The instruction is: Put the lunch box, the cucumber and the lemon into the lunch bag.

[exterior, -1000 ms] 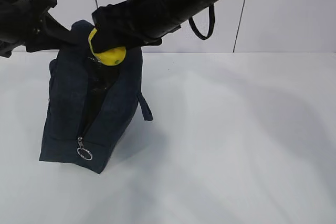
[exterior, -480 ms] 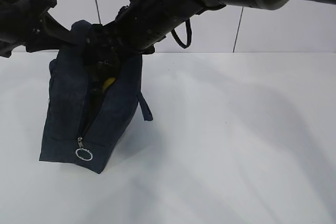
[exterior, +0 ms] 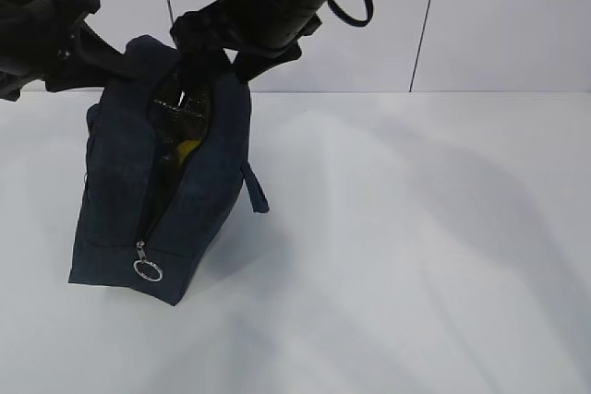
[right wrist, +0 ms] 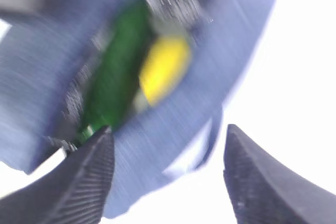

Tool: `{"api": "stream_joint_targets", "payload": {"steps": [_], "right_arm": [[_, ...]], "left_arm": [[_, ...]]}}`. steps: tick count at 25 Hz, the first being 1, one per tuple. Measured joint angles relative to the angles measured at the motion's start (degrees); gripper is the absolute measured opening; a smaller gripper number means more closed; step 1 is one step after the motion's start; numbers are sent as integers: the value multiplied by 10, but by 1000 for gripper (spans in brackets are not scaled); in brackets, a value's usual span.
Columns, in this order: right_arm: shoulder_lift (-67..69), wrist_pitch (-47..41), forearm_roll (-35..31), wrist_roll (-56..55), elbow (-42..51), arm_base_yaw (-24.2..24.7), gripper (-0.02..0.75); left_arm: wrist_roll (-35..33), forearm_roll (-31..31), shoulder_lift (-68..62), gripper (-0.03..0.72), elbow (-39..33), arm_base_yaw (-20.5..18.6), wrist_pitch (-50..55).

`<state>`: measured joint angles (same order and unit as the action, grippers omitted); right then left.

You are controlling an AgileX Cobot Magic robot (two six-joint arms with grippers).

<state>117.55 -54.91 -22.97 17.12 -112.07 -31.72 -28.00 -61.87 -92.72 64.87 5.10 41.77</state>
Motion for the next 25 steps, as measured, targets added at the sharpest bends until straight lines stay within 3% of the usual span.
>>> {"api": "stream_joint_targets", "payload": {"steps": [3,9,18,25], "right_arm": [[-4,-55,44,-71,-16,8,522],[-5,-99,38,-116,-18,47,486],[24,-77,-142,-75,-20,117,475],[74,-67,-197,-39,-20,119,399]], "left_arm": [[-1,0,0,10,0,0,0],[-3,0,0,10,0,0,0],[-5,0,0,10,0,0,0],[-6,0,0,10,0,0,0]]}}
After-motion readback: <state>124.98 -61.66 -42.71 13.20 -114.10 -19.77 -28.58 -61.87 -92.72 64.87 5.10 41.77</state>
